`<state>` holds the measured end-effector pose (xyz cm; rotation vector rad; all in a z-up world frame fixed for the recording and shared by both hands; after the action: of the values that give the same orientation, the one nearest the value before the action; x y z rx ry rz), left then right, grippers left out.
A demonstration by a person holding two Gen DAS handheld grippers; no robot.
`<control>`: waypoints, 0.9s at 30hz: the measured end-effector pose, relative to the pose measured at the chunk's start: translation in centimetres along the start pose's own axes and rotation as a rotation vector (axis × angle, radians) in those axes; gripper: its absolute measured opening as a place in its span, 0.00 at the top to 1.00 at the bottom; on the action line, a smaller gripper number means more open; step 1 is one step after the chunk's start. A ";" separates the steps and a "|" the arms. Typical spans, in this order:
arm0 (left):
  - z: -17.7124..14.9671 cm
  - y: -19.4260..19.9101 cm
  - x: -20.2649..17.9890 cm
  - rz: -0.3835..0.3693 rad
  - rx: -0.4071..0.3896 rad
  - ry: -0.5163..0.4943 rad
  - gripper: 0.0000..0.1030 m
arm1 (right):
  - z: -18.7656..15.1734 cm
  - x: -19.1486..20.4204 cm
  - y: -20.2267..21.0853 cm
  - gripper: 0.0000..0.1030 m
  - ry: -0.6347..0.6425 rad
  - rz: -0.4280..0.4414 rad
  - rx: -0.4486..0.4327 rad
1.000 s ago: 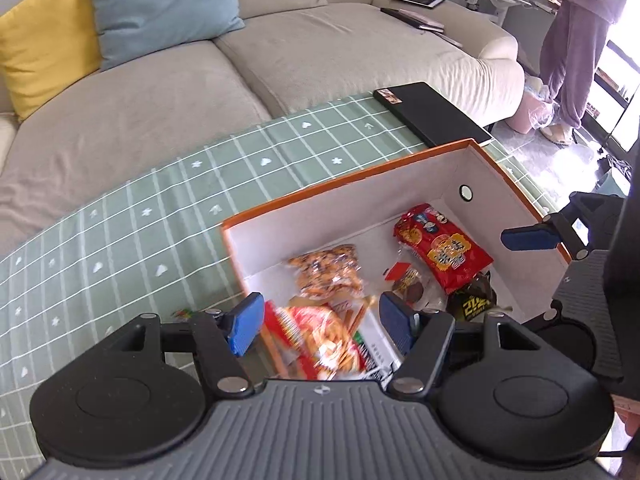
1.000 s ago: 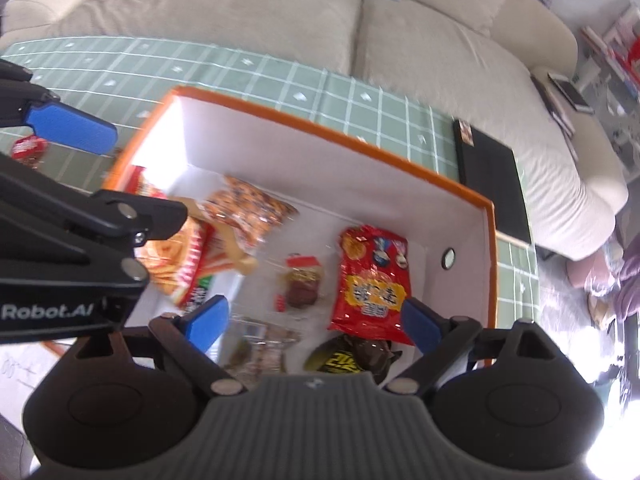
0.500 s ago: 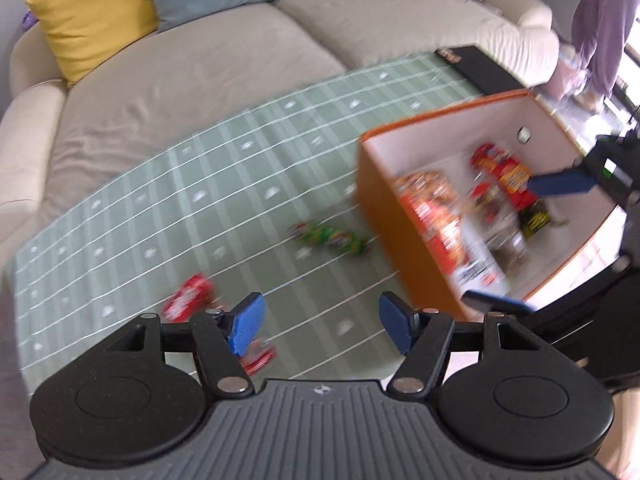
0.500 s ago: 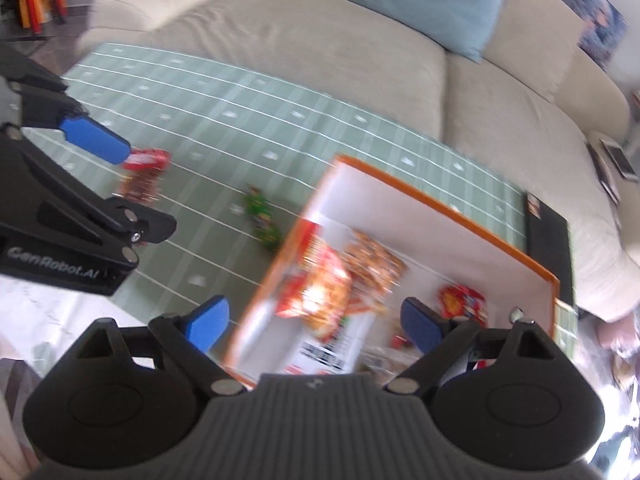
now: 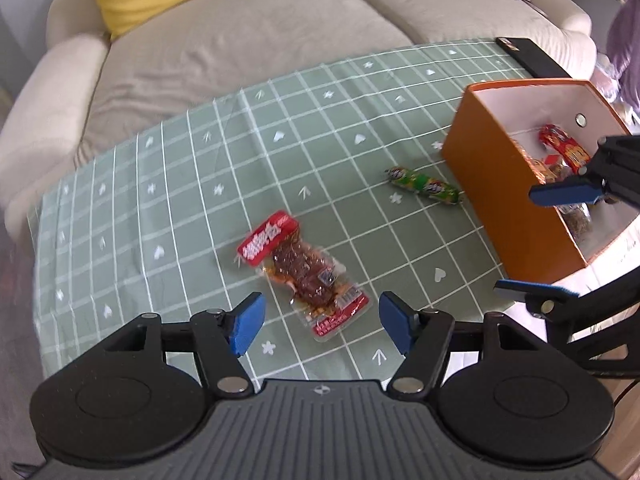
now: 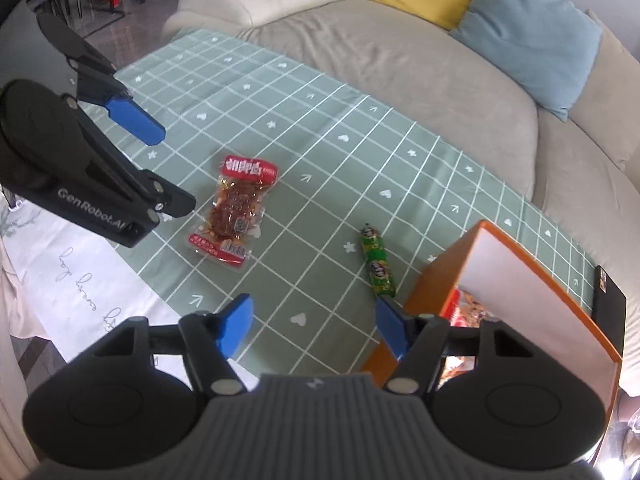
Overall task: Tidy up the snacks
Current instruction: 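Withdraw both tools from the box toward the two remaining snacks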
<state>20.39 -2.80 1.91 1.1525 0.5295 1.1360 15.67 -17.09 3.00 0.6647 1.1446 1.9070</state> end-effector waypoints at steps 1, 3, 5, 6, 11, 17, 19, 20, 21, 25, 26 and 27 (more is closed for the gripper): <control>-0.1 -0.5 0.3 -0.011 0.009 0.019 0.25 | 0.1 0.1 -0.5 0.37 0.003 -0.003 0.007; -0.3 -1.5 0.9 -0.034 0.026 0.064 0.25 | 0.3 0.1 -1.4 0.37 0.000 -0.001 0.021; -0.4 -2.6 1.4 -0.053 0.043 0.118 0.25 | 0.5 -0.2 -2.4 0.40 -0.005 0.006 0.034; -0.4 -3.1 1.7 -0.062 0.051 0.148 0.26 | 0.7 -0.5 -2.9 0.42 -0.006 0.006 0.044; -0.7 -6.4 3.5 -0.108 0.095 0.337 0.28 | 1.5 -2.0 -5.6 0.54 -0.001 0.013 0.096; -1.2 -10.3 5.0 -0.157 0.137 0.513 0.28 | 2.8 -4.6 -8.2 0.54 0.002 -0.018 0.158; -1.4 -11.2 5.2 -0.166 0.139 0.553 0.28 | 3.2 -5.2 -9.0 0.54 0.018 -0.036 0.173; -1.4 -11.5 5.2 -0.173 0.135 0.564 0.30 | 3.3 -5.4 -9.5 0.54 0.026 -0.044 0.182; -1.4 -11.8 5.2 -0.180 0.131 0.569 0.33 | 3.5 -5.6 -10.0 0.54 0.034 -0.047 0.191; -1.5 -12.3 4.8 -0.184 0.128 0.580 0.36 | 4.2 -6.4 -11.6 0.54 0.062 -0.045 0.223; -1.5 -12.4 4.8 -0.176 0.127 0.583 0.36 | 4.4 -6.6 -12.0 0.54 0.069 -0.049 0.233; -1.5 -12.5 4.6 -0.173 0.125 0.581 0.37 | 4.6 -6.8 -12.4 0.54 0.076 -0.056 0.245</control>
<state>26.23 2.32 -9.04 0.8495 1.1386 1.2975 27.42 -17.23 -6.22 0.6886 1.4462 1.7738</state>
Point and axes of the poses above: each gripper's, at about its wrist camera, not at the fingertips, and y roughly against the way its jaws point, x to its left, z to its top, the point moved 1 cm from there along -y, roughly the way its jaws point, and after that the axes turned 10 degrees about z, right-handed, at the moved point
